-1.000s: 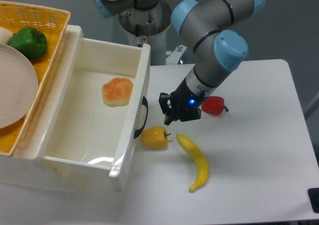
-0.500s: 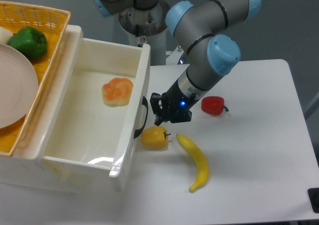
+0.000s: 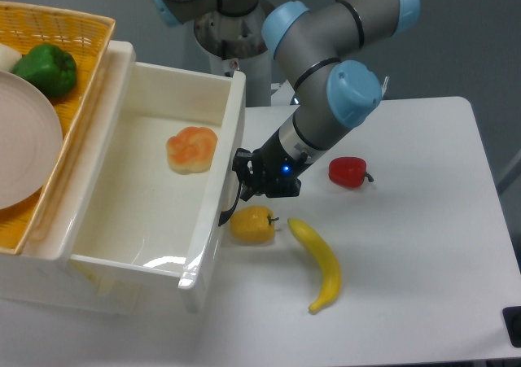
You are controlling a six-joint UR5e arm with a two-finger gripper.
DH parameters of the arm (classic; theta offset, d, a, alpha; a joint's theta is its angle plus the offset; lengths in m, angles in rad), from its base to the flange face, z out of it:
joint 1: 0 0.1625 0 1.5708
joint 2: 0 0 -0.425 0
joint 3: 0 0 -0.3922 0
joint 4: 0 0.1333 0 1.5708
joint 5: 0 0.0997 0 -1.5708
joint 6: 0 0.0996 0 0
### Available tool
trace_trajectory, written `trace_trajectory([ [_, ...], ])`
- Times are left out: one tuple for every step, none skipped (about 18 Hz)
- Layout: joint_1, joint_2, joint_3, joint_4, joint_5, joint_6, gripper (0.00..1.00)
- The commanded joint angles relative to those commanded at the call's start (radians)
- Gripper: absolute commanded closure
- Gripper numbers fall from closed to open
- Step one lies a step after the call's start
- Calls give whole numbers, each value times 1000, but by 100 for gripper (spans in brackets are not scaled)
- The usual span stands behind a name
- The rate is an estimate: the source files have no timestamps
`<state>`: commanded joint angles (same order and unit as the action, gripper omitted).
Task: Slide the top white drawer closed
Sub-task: 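Lower the gripper against the outer face of the drawer front, then push the drawer front with the gripper into the cabinet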
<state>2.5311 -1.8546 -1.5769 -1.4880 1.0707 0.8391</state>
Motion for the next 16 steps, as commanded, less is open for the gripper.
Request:
trace_trajectory([
  [-5,0,-2,0,0,0,93],
  [-9,0,-3,-2,0,0,93],
  [-12,0,-3,-5,0,-2,93],
  [-12,2,-3,-11,0,0,93],
  [-17,2,-3,-17,0,0,93],
  [-23,2,-3,-17,0,-2,93],
  [-25,3,-3,-17,0,-2,93],
  [-26,8,-3,-18,0,-3,93],
  [-28,12,-3,-24,0,-3,93],
  [-31,14,-3,-31,0,-3,93],
  [-32,14,-3,-32,0,-3,93],
  [-38,14,-3,-32,0,-3,93],
  [-41,14,-3,-32,0,-5,93],
  [-41,15,-3,-37,0,-5,93],
  [-41,17,-3,-43,0,-5,93],
  [-43,23,-3,-46,0,-5,93],
])
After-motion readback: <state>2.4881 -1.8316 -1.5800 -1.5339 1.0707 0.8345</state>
